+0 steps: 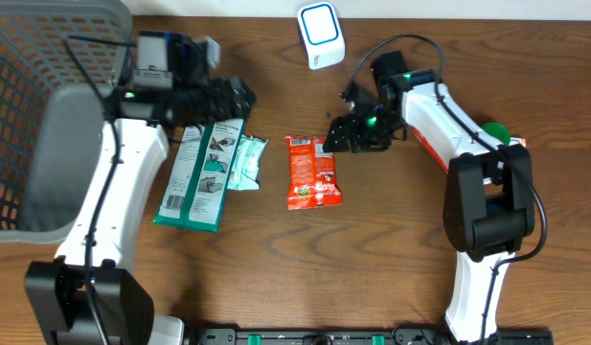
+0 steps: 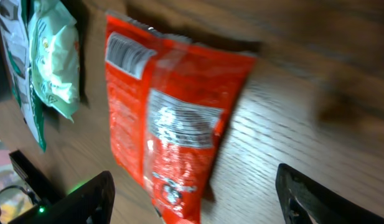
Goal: Scan the item barcode
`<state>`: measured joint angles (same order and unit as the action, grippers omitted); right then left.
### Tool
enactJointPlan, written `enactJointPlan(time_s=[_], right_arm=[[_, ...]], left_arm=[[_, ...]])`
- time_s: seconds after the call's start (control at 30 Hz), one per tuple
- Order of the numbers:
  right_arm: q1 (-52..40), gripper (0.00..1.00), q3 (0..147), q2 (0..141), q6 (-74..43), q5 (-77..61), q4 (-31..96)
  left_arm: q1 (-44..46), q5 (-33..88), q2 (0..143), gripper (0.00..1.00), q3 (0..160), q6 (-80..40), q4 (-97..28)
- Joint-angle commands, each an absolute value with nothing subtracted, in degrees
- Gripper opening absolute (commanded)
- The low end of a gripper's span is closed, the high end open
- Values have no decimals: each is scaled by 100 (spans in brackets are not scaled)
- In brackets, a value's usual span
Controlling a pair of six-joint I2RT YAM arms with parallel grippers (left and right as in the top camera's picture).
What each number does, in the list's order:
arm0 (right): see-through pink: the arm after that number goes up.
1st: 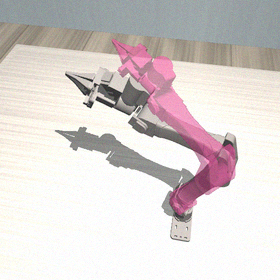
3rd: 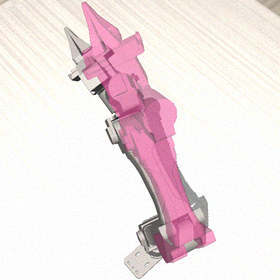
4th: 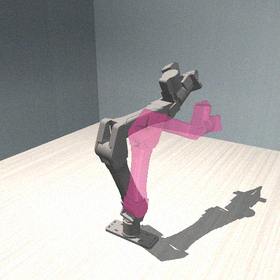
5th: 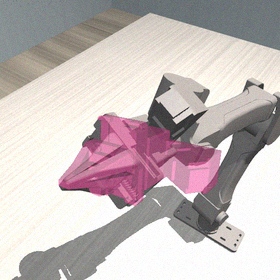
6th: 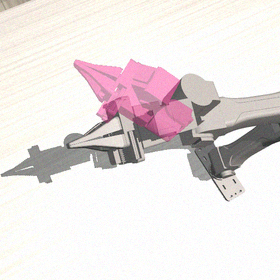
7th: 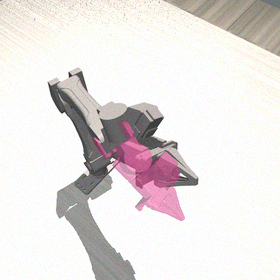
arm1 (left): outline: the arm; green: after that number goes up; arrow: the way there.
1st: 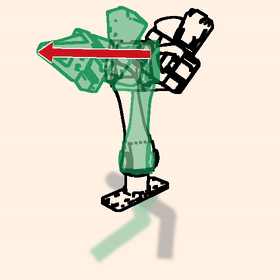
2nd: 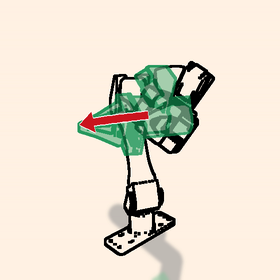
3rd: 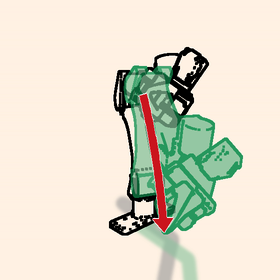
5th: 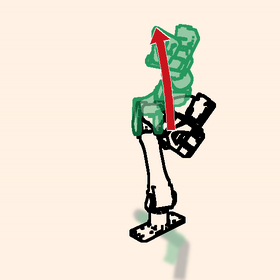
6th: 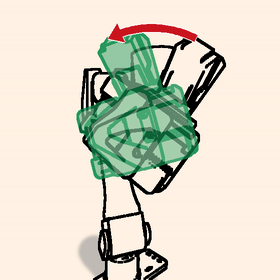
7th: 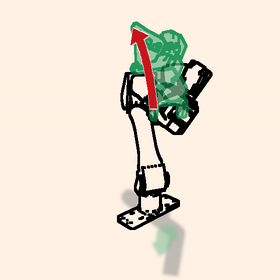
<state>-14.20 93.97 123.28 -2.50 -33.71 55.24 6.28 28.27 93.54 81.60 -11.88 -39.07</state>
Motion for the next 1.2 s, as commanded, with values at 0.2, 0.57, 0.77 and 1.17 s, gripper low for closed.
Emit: enactJointPlan(time_s=[0.2,0.57,0.77,1.17], right_arm=[[-1155,75,9362,12328,-134,-3481,5669],[-996,60,9161,12328,49,-4056,5920],[-1017,54,8621,12328,32,-4609,5214],[-1417,52,7150,12328,-945,-5312,2600]], left_arm=[[1715,2738,9642,29,7697,-1197,-4093],[2576,1214,10746,19,7682,-1326,-3763],[2569,1216,11343,19,7682,-1428,-3625],[2580,1581,12057,15,7682,-1426,-3642]])
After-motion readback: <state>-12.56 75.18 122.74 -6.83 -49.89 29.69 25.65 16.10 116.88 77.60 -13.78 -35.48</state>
